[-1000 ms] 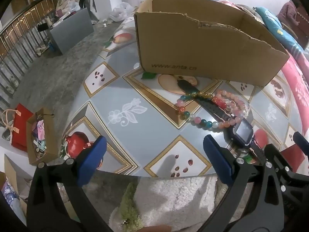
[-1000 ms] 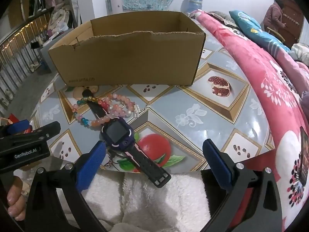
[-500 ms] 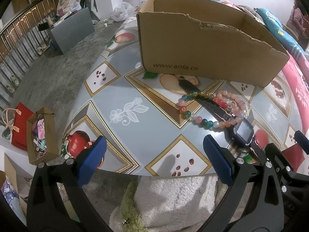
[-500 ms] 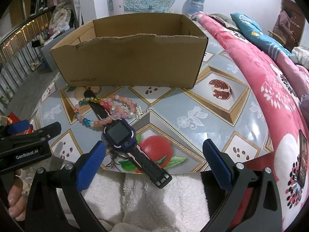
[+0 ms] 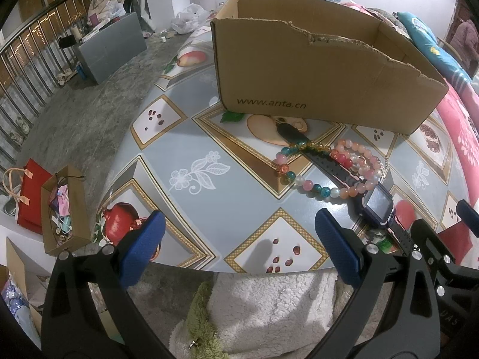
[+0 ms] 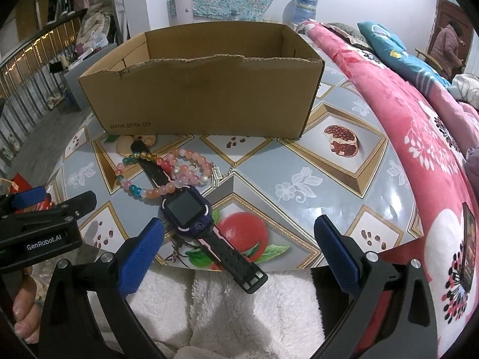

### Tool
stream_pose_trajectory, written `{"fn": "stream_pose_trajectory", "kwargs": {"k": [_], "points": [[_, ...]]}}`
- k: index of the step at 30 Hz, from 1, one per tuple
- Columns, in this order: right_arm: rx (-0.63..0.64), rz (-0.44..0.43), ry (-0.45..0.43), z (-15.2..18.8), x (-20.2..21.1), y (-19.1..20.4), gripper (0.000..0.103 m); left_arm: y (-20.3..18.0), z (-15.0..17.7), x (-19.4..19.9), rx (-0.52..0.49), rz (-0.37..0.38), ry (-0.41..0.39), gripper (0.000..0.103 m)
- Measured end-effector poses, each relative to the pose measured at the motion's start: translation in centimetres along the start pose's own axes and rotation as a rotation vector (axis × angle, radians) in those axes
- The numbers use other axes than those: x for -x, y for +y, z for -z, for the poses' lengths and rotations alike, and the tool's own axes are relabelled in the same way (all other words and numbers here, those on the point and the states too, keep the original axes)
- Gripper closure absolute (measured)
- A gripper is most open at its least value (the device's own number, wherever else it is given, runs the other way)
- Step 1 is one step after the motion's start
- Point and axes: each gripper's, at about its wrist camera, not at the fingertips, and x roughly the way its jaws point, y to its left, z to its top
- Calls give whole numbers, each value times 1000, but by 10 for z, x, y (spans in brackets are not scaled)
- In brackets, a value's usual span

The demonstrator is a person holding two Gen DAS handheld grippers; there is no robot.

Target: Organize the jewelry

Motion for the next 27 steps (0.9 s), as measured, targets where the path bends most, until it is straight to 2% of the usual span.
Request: {"fn": "stream_pose_trajectory", "kwargs": {"k": [27], "points": [[2,0,1,-4,0,1,5,0,1,0,0,1,-2,7]]}}
